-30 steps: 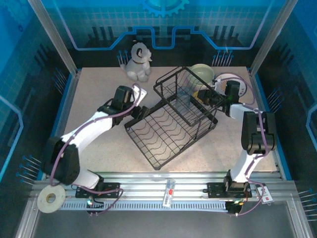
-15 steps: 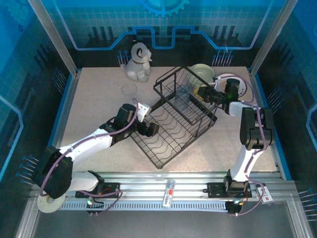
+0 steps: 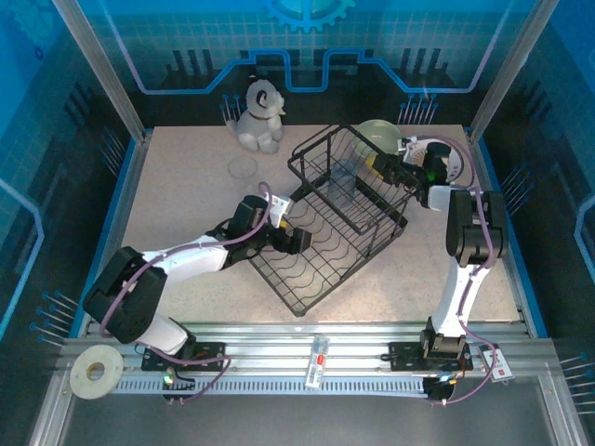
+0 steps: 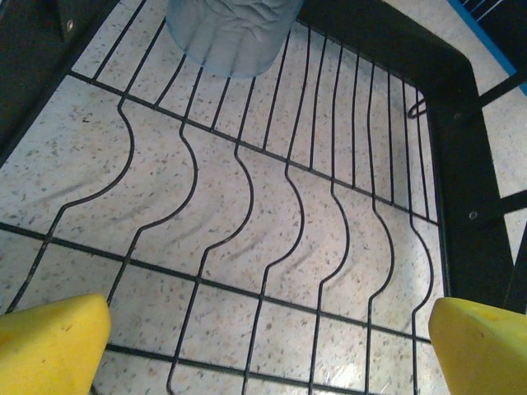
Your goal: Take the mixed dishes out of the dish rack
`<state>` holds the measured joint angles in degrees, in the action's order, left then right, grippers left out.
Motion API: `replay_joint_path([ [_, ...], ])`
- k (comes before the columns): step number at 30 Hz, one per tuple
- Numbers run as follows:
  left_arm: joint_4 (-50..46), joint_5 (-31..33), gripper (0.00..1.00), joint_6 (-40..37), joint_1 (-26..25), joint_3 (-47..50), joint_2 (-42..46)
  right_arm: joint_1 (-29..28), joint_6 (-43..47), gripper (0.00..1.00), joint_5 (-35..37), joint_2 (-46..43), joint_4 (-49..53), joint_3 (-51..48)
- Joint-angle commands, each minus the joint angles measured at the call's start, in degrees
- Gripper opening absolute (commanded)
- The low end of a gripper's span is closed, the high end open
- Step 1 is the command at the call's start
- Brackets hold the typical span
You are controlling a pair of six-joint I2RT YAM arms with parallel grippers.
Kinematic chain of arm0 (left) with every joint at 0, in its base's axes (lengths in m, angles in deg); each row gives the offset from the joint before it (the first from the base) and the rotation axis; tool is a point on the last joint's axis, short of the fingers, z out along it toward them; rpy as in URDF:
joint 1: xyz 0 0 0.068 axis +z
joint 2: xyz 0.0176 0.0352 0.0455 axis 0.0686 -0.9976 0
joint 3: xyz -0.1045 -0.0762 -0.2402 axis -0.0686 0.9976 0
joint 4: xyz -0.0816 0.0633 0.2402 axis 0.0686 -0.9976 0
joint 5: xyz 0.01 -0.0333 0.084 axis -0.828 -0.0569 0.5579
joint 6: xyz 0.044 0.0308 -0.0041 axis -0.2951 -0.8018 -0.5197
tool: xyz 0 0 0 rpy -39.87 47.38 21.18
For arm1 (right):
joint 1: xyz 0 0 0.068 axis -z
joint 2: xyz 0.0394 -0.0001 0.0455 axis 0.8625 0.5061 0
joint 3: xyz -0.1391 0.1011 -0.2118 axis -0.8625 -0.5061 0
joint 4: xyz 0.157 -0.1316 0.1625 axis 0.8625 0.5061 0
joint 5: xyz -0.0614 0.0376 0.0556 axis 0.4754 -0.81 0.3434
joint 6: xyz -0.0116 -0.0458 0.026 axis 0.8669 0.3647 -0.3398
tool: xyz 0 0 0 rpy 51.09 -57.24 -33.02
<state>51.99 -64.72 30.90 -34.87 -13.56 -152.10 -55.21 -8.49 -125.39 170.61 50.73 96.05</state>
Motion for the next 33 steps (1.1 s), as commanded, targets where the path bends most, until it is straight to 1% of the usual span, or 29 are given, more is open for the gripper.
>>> replay_joint_path([
  [1,5.04,-2.22,0.99,3.23,-0.44,-0.91,-2.60,-1.42,3.05,0.31,-3.62,1.26,1.36,2.56],
  [4,6.02,-2.00,0.99,3.27,-0.52,-1.57,-4.50,-1.97,3.56,0.31,-5.04,2.35,1.95,3.62],
  [7,6.08,-1.89,0.99,2.53,-0.55,-2.74,-5.99,-2.83,6.04,0.31,-6.04,3.13,5.13,4.91],
  [11,5.74,-1.80,0.99,1.51,-0.60,-3.89,-7.60,-4.69,13.87,0.31,-6.00,3.66,14.95,7.42],
  [14,5.89,-1.38,0.99,1.64,-0.58,-4.09,-8.26,-6.20,17.64,0.31,-6.15,4.54,20.14,8.94],
  [18,6.92,0.00,0.99,1.60,-0.58,-3.42,-9.05,-7.27,18.84,0.30,-6.76,5.00,21.33,9.28],
  [22,7.06,-2.19,0.99,-0.30,-0.59,-4.62,-10.30,-7.96,19.84,0.30,-8.15,4.72,22.52,8.88],
  [28,11.12,1.53,0.99,0.14,-0.66,-4.48,-12.97,-9.66,29.67,0.30,-6.58,3.80,35.90,11.47],
  [31,16.03,1.87,0.99,2.55,-0.45,-3.08,-14.10,-9.53,28.43,0.29,-6.46,2.80,34.38,9.49],
  [33,17.04,-1.04,0.99,3.25,-0.02,-3.18,-14.56,-9.22,27.76,0.29,-6.42,2.18,33.71,8.39],
])
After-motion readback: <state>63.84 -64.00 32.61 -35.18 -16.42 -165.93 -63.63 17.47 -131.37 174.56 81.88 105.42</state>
